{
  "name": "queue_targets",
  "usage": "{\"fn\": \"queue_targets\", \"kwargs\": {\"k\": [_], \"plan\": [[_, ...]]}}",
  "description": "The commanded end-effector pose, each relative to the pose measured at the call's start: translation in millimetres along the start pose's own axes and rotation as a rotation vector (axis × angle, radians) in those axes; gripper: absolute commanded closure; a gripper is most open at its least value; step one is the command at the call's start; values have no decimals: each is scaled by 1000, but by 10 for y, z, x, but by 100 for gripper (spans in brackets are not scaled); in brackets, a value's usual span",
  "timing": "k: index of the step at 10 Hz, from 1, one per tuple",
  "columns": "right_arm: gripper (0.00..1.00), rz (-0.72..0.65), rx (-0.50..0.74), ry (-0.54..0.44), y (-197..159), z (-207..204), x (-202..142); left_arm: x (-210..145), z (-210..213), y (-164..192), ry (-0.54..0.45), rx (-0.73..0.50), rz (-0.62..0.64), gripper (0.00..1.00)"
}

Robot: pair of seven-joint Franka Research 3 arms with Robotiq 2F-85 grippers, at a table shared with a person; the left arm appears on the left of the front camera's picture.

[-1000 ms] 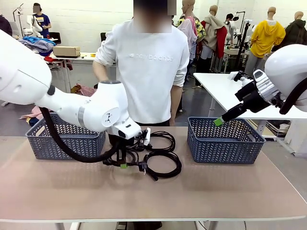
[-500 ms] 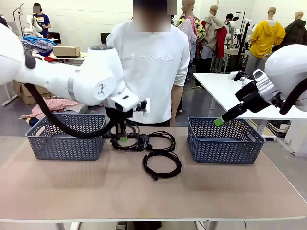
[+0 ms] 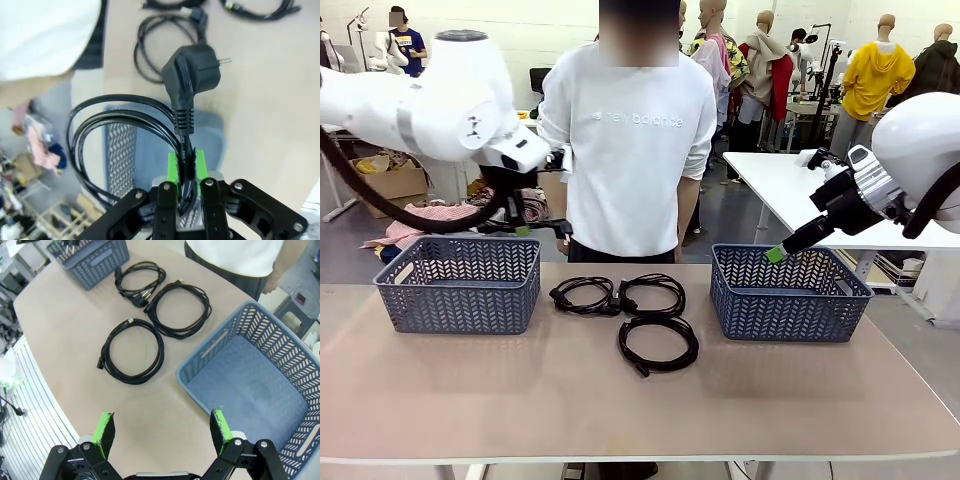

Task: Organize the cables according to human instructions.
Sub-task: Pick up a bundle of cables and place it in the basket indicated by the human.

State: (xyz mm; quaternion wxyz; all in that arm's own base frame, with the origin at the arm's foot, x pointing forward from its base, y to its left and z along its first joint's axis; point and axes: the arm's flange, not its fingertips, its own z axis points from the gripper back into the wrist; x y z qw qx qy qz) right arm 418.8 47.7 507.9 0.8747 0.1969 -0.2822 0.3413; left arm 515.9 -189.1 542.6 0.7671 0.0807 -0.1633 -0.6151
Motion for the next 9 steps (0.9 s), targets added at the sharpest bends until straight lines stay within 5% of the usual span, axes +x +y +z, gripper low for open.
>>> {"fn": "queue_targets", "kwargs": {"k": [1,5,9], "plan": [[0,3,16,-19,-16,-10,9,-285,-15,136,-10,27,75,100],[0,3,16,-19,-16,-10,9,-906,-312,269,7,20,217,100],[0,3,16,-19,-16,-10,9,-1152,-719,215,25,4,284,100]]}}
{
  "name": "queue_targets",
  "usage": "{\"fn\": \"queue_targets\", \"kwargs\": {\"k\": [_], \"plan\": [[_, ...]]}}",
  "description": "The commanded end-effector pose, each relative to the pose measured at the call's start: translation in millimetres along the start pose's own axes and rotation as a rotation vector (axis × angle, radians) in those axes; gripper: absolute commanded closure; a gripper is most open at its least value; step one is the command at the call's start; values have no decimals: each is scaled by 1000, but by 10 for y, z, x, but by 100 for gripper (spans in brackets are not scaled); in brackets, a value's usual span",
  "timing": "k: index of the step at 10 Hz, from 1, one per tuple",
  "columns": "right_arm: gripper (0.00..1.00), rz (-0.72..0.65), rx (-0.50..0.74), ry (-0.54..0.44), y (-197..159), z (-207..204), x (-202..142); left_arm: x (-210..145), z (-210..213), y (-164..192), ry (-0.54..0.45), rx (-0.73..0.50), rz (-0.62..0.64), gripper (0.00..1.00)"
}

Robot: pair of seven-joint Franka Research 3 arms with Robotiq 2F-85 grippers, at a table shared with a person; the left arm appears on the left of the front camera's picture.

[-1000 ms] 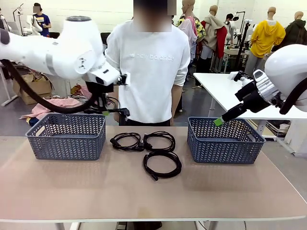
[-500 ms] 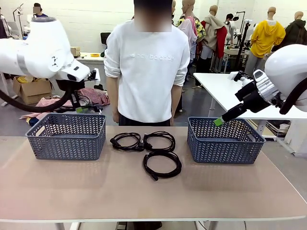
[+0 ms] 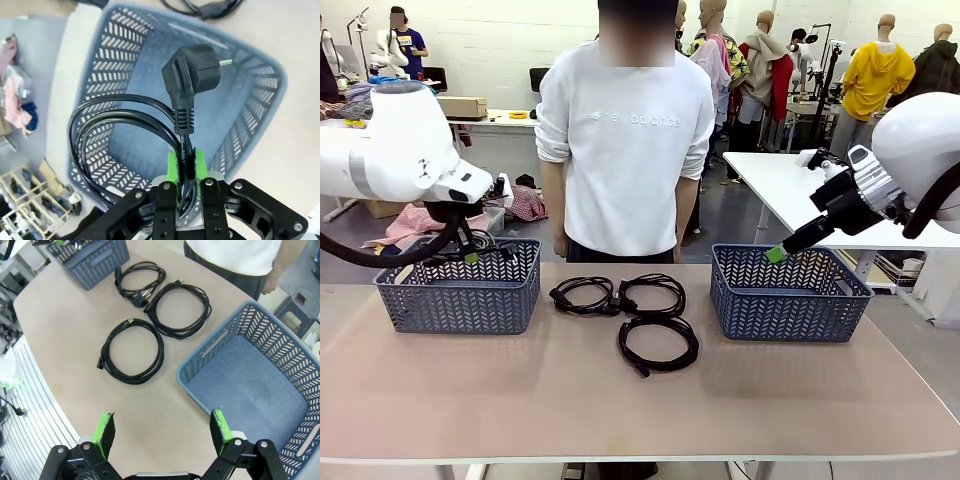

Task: Organize the cables according to human instructions.
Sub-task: Pick up a bundle of cables and place it in the basket indicated by the human.

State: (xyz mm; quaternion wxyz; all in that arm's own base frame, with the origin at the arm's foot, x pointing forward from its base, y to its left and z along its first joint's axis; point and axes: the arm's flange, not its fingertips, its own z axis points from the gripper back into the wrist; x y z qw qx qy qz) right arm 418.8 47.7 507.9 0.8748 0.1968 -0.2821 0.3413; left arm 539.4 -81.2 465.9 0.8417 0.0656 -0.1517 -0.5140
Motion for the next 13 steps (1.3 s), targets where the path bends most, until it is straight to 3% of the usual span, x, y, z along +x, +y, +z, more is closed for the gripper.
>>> {"fn": "queue_targets", "kwargs": {"k": [1,5,6,7,8,9,10,11,12,13], "plan": [[0,3,16,-19,-16,-10,9,-65,-85,33,-26,17,52,100],[0,3,16,-19,-16,-10,9,-89,-233,58,-22,3,61,100],[0,3,16,-19,-16,-10,9,-86,-230,55,-17,-10,55,66],[0,3,16,-19,-16,-10,9,-88,-217,64,-13,-4,64,66],[0,3,16,-19,-16,-10,9,-96,-208,73,-13,0,67,46],[0,3,16,-19,-16,-10,9,-98,-193,80,-7,-3,67,62],[0,3,16,-19,-16,-10,9,-101,-174,87,-1,-17,72,27],[0,3,16,-19,-16,-10,9,-102,-154,100,10,-37,76,43],[0,3,16,-19,-16,-10,9,-108,-140,113,21,-51,87,8],[0,3,16,-19,-16,-10,9,-108,-137,109,25,-60,89,23]]}}
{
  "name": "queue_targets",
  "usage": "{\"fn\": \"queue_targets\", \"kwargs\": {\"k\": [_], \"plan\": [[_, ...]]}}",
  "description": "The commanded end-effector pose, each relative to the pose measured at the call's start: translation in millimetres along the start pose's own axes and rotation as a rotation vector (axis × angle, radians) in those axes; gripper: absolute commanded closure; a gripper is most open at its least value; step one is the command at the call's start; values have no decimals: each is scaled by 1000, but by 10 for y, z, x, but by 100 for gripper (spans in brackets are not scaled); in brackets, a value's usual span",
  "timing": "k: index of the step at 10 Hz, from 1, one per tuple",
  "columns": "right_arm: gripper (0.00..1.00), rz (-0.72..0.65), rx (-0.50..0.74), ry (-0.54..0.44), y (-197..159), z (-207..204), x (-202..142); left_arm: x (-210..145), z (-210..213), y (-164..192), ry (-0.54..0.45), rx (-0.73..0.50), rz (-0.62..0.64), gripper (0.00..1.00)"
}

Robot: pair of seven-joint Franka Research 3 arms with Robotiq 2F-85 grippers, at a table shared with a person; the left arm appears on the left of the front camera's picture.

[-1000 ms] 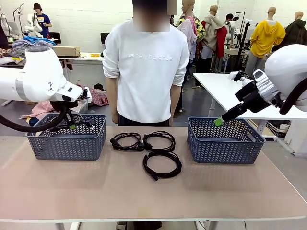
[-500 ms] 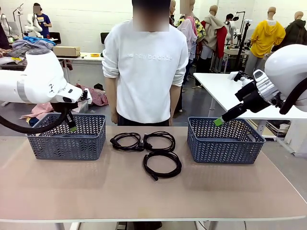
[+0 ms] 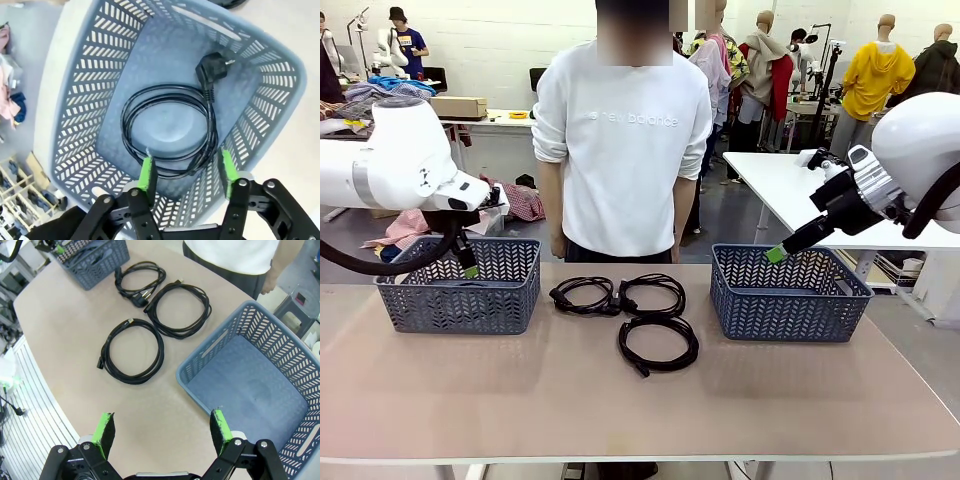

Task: Organize the cables according to human instructions.
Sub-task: Pick up a bundle of cables and place it in the basket indicated by the human.

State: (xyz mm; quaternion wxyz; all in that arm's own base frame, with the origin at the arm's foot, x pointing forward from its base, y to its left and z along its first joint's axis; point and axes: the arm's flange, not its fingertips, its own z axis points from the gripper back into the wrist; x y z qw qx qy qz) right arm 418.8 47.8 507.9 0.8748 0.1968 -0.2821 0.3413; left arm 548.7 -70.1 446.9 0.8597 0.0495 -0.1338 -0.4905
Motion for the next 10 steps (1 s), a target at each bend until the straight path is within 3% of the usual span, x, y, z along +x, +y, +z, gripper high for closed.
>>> {"fn": "queue_targets", "kwargs": {"k": [1,2,3,7,8,10], "plan": [[0,3,16,-19,-16,-10,9,-14,79,19,1,-25,31,0],[0,3,16,-19,-16,-10,9,-18,91,12,-3,-29,36,4],[0,3,16,-19,-16,-10,9,-21,109,1,-10,-30,40,0],[0,3,16,-19,-16,-10,9,-62,172,-17,-33,-43,97,0],[0,3,16,-19,-16,-10,9,8,111,5,-14,-21,33,0],[0,3,16,-19,-16,-10,9,8,111,5,-14,-21,33,0]]}}
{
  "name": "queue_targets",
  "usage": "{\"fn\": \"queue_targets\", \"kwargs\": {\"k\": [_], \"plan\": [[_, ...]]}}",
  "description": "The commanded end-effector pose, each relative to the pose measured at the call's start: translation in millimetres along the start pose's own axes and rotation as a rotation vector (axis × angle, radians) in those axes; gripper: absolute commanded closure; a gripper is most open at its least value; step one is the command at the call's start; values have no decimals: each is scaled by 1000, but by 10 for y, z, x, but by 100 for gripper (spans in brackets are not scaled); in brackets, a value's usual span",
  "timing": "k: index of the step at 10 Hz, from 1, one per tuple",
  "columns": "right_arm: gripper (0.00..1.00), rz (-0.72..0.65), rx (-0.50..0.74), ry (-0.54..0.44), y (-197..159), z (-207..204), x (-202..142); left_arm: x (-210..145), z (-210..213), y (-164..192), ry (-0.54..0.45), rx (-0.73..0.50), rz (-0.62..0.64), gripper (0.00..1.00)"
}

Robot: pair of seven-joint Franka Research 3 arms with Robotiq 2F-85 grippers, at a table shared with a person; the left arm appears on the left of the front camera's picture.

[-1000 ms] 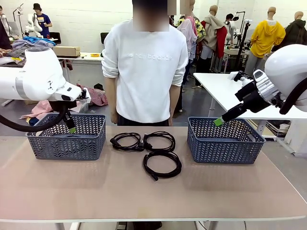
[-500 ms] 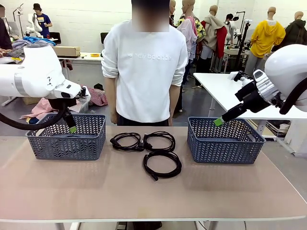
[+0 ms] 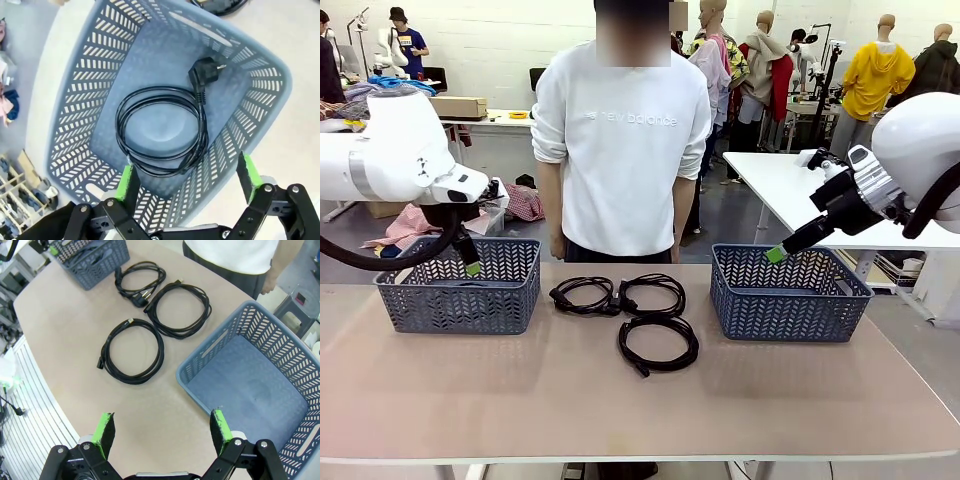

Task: Organize the cables according to human instructions.
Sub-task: Pick up a bundle of cables and place it in the basket indicated by the human.

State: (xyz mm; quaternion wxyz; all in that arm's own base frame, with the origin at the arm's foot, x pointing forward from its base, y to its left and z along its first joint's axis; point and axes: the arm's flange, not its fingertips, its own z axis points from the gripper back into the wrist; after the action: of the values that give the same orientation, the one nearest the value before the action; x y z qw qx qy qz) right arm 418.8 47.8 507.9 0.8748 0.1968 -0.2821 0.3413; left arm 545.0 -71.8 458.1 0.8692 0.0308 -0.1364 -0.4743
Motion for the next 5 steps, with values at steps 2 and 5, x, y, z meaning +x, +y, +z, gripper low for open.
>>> {"fn": "queue_targets", "kwargs": {"k": [2,5], "plan": [[0,3,16,-19,-16,-9,9,63,73,-144,-48,-15,23,0],[0,3,16,-19,-16,-9,9,219,357,-597,-191,-55,11,0]]}}
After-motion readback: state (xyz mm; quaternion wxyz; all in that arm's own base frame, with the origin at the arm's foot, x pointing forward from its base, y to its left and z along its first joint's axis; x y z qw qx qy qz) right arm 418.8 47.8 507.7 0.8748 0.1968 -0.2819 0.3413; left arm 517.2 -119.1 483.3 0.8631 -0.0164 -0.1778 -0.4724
